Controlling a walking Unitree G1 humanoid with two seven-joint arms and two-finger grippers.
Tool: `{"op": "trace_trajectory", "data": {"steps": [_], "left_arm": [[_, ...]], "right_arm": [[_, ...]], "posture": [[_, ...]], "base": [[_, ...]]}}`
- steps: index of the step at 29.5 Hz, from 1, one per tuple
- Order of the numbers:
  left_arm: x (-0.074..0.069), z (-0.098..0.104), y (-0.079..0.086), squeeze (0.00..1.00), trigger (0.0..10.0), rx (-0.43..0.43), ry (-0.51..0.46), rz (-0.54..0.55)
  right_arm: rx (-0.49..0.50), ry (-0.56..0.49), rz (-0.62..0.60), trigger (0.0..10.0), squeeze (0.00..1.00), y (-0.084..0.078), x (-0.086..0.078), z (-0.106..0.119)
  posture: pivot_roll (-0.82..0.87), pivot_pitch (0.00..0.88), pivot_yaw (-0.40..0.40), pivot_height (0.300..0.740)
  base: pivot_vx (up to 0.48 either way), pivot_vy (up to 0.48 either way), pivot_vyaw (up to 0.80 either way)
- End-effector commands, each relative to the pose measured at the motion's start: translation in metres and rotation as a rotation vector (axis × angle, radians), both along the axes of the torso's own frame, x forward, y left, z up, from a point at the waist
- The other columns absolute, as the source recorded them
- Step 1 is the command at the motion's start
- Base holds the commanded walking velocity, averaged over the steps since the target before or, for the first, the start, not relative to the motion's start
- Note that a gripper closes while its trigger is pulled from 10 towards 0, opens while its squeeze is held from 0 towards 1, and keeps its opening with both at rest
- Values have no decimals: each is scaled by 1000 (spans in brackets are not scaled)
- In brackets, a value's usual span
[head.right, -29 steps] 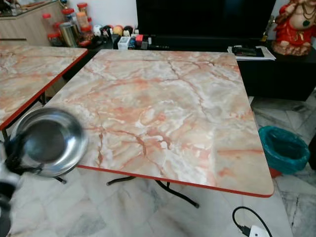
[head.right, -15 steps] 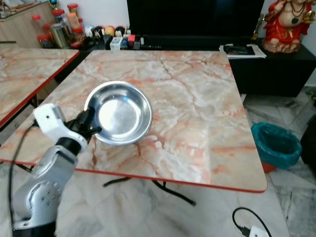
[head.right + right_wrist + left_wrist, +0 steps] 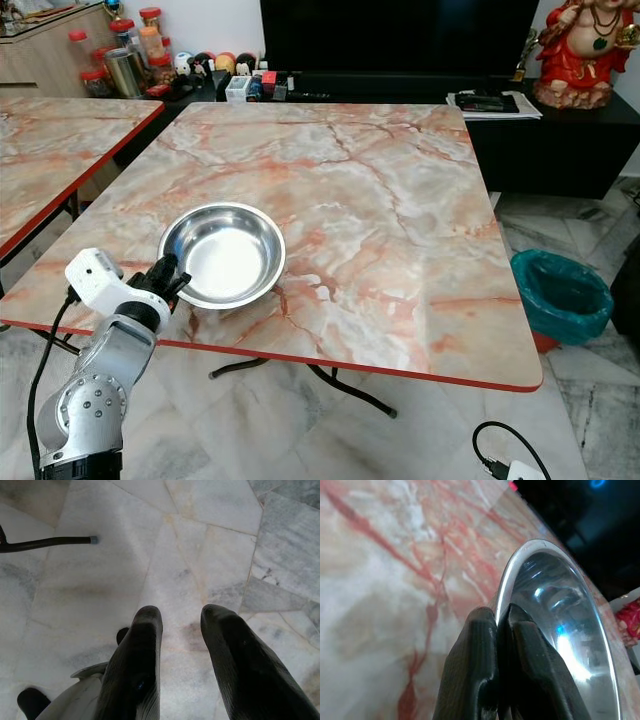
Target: Setting the table
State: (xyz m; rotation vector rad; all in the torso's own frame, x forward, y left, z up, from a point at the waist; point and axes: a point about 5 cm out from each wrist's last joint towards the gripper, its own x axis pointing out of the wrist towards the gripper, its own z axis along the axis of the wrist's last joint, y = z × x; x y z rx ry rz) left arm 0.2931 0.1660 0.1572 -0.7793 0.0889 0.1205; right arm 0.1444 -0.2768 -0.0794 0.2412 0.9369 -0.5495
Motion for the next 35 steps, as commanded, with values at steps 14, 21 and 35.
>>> {"op": "trace_trajectory", "data": {"steps": [14,21,35], "left_arm": [[27,-12,-30,0,10000,-141,73,-35],[38,-8,-13,0,10000,-99,32,-95],[43,6,24,0,10000,206,-35,-336]], "right_arm": [[10,11,-10,10000,0,3,-6,-3],[9,10,-16,10000,0,3,-6,-3],[5,10,-17,10000,0,1,-5,-2]], "posture": [[5,45,59,740],[9,65,51,740],[17,80,44,740]], "base": [[0,0,0],[0,0,0],[0,0,0]]}}
